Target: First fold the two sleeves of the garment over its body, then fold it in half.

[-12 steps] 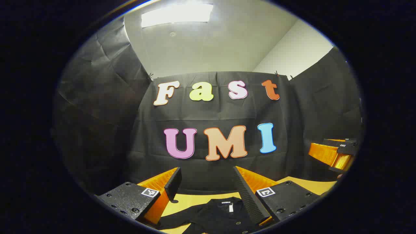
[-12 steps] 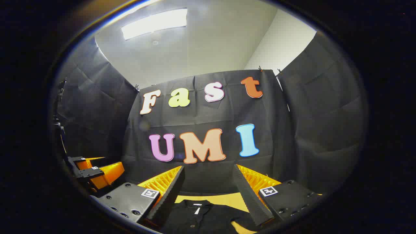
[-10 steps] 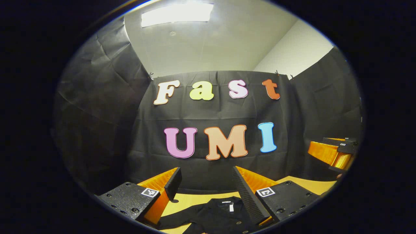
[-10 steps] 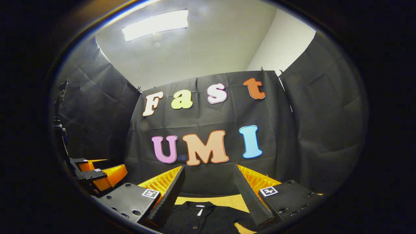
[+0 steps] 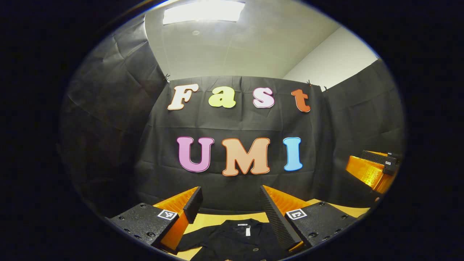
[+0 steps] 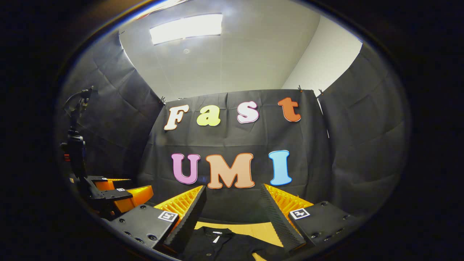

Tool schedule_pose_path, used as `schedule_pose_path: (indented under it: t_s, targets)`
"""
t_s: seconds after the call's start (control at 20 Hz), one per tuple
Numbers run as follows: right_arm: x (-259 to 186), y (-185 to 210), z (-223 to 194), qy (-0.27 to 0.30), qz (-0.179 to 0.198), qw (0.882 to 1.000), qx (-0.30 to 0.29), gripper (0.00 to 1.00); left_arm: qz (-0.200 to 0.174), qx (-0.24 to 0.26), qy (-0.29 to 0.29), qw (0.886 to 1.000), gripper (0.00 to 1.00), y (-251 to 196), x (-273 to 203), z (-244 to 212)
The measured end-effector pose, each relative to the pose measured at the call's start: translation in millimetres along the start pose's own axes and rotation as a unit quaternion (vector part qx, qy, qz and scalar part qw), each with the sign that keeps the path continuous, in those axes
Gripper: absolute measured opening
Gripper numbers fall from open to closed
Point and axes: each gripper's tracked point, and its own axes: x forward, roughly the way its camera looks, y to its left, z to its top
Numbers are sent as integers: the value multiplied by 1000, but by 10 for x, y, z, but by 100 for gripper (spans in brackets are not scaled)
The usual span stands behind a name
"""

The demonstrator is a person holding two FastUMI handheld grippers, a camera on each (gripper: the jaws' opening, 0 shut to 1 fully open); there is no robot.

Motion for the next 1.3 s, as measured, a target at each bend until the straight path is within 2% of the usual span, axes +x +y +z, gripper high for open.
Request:
schedule_pose_path:
  t_s: [0.2,0.25,0.3,0.35,0.45,0.5,0.6,0.7,0.8,1.1,1.15,1.2,1.3]
  targets:
    - [2,40,29,-1,13,1000,5,92,17,10,-5,1000,92,84,-47,61]
    - [11,43,17,-2,16,1000,7,95,22,14,-7,1000,92,100,-62,67]
    - [11,54,20,-3,19,1000,8,92,26,17,-9,999,92,123,-86,94]
    - [13,65,12,-3,23,1000,10,96,30,19,-12,999,92,134,-100,117]
    - [34,111,-10,1,31,999,15,95,38,20,-14,999,92,172,-142,132]
    - [49,128,-33,5,33,999,16,92,45,20,-14,999,92,221,-177,138]
    - [52,158,-54,10,40,999,15,95,55,19,-15,998,92,300,-207,138]
    - [68,166,-43,9,43,999,13,92,67,21,-20,997,92,398,-255,168]
    - [77,154,-66,13,39,999,7,96,75,24,-17,997,92,441,-264,148]
    - [28,80,-144,23,33,999,14,96,76,10,2,997,93,455,-296,-12]
    - [23,54,-174,26,30,999,8,92,75,8,4,997,92,441,-312,-35]
    - [26,64,-204,31,31,999,6,96,73,5,6,997,92,421,-308,-50]
    - [19,109,-270,40,36,999,6,95,69,0,10,998,92,389,-276,-73]
